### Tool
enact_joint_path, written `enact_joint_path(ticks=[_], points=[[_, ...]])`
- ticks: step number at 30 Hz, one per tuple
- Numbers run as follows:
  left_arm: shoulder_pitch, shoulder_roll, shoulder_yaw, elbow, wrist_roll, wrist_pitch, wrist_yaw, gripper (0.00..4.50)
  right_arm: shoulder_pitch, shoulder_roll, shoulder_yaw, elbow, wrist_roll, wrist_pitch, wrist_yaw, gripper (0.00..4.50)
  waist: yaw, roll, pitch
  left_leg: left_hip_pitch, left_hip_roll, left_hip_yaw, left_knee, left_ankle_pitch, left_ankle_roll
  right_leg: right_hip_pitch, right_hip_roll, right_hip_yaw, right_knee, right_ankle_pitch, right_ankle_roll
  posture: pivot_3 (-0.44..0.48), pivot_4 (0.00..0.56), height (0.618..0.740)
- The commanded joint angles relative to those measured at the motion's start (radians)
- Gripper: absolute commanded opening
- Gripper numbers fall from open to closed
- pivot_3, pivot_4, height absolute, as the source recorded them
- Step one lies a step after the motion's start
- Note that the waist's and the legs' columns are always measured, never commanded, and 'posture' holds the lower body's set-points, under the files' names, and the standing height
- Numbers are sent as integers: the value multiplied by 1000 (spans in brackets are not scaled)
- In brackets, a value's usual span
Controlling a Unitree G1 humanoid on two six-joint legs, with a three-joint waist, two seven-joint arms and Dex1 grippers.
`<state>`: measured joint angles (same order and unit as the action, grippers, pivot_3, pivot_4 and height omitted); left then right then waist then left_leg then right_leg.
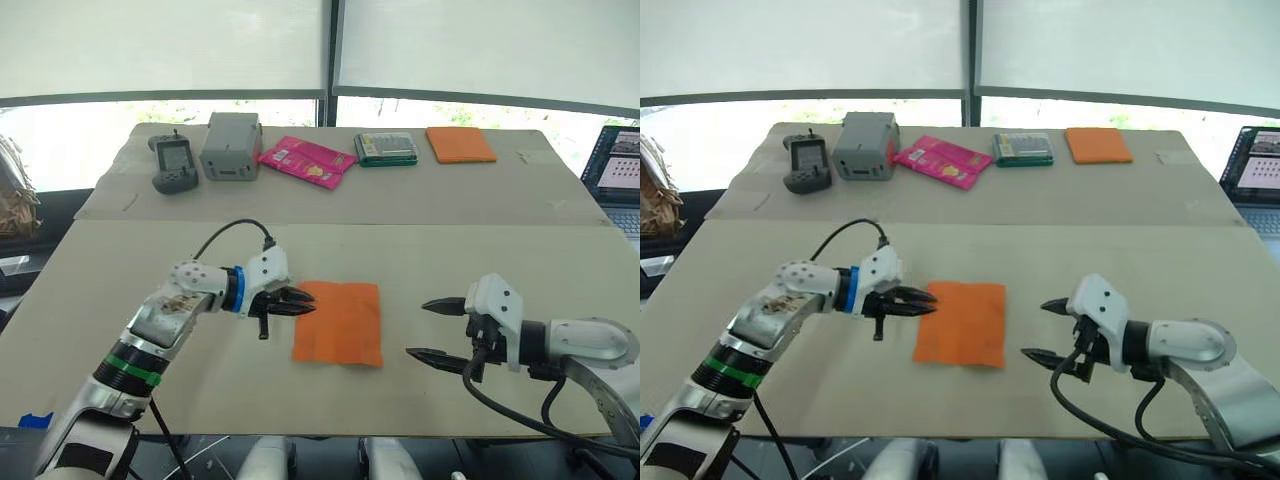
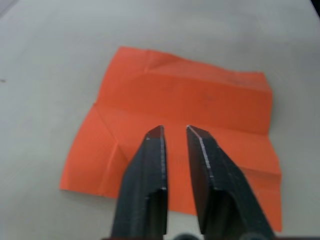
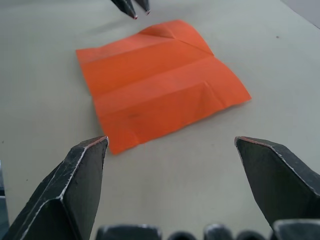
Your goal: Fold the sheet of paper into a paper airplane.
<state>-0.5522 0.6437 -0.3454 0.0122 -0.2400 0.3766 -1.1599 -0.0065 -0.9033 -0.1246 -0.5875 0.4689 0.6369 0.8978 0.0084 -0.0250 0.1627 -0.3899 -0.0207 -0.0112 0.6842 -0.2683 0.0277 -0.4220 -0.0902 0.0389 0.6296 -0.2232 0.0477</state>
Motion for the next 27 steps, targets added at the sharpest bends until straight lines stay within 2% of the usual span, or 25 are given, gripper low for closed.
enact_joint_path(ticks=[1,6,9,15,19,20,27], points=[[-43,-35,-40,58,49,-51,-34,22,-48,-10,25,-8,-57,3,-54,4500,0,0,0,0,0,0,0,0,0,0,0,0,0,0,0,0,150,740],[-14,-50,-94,79,126,-77,-35,22,-126,23,83,80,-107,1,-95,4500,-1,0,0,-1,-1,0,1,0,0,0,0,0,0,0,0,0,150,740],[-2,-48,-84,86,142,-67,-16,0,-187,24,139,158,-147,-19,-84,3679,-1,0,0,0,0,0,1,0,0,0,0,0,0,0,0,0,150,740],[24,-43,-78,88,165,-64,3,0,-359,70,280,360,-288,-143,-77,1603,-9,0,0,1,0,1,1,0,0,0,0,0,1,0,0,0,150,740],[48,-49,-77,68,167,-50,17,0,-432,114,376,464,-317,-198,25,196,-13,0,0,1,0,0,1,0,0,1,1,0,1,0,0,0,150,740],[53,-50,-77,63,167,-46,22,0,-441,120,389,482,-324,-215,45,25,-12,0,0,1,0,0,1,0,0,1,0,0,1,0,0,0,150,740],[90,-57,-79,13,173,-9,60,0,-465,195,386,529,-283,-238,116,25,-14,1,-1,1,1,0,2,0,0,1,0,0,1,0,0,0,150,740]])
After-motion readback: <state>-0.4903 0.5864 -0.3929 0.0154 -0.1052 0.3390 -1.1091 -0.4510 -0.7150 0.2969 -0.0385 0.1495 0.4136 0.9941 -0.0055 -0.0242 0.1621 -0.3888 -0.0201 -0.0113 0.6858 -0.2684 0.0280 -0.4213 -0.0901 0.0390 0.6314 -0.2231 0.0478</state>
